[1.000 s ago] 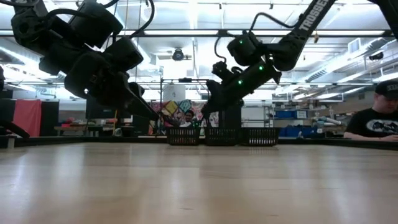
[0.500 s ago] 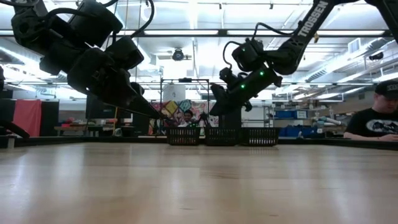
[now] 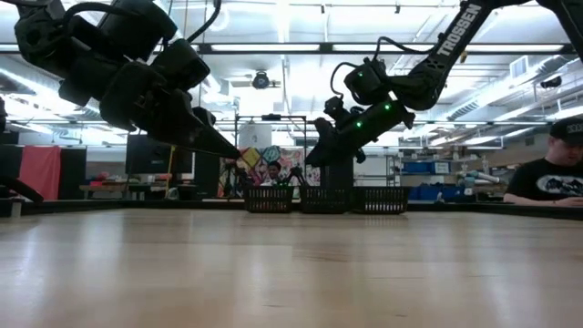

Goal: Sort game pieces by color
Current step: Return to Home Position

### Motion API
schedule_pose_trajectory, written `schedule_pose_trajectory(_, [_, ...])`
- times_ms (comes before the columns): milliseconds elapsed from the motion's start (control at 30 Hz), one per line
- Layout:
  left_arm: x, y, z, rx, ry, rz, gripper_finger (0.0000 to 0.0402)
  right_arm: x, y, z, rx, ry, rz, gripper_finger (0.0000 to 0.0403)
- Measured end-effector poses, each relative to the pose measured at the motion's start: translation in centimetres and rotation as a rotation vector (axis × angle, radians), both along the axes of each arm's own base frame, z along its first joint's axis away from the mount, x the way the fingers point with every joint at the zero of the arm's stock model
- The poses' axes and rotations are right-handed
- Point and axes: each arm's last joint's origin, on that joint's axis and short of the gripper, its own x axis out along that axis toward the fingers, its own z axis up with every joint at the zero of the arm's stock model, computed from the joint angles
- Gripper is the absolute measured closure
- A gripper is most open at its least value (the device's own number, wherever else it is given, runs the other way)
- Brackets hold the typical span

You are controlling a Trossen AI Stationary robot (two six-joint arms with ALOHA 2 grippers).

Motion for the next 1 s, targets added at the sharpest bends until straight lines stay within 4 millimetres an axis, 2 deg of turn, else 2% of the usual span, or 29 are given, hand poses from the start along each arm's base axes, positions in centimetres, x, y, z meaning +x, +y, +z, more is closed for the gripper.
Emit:
schedule_pose_trajectory(200, [0.1,0.7,0.1,0.032,-0.016,0.015,0.0235,-0.7,-1.1,-0.1,0.039,-0.014,0.010,0.0205])
schedule_pose_trajectory(333, [-0.1,1.3,0.5,0.033,-0.022,0.038,0.0235,-1.0,-1.1,1.3,-0.019,-0.042,0.021,0.0176])
schedule_pose_trajectory(533, [-1.2,3.2,3.3,0.071,-0.116,0.105,0.0235,-1.7,-0.6,4.7,-0.161,-0.105,0.055,0.0177])
schedule_pose_trajectory(733, [-3.2,6.4,5.4,0.143,-0.159,0.240,0.0235,-4.0,0.6,7.2,-0.285,-0.159,0.075,0.0191])
schedule_pose_trajectory(867, [-4.9,8.6,7.1,-0.017,-0.261,0.376,0.0235,-6.9,1.7,9.4,-0.259,-0.269,0.069,0.0196])
schedule_pose_trajectory(1000, [-7.1,9.4,9.2,-0.282,-0.397,0.386,0.0235,-10.2,3.0,11.1,-0.153,-0.415,0.065,0.0197])
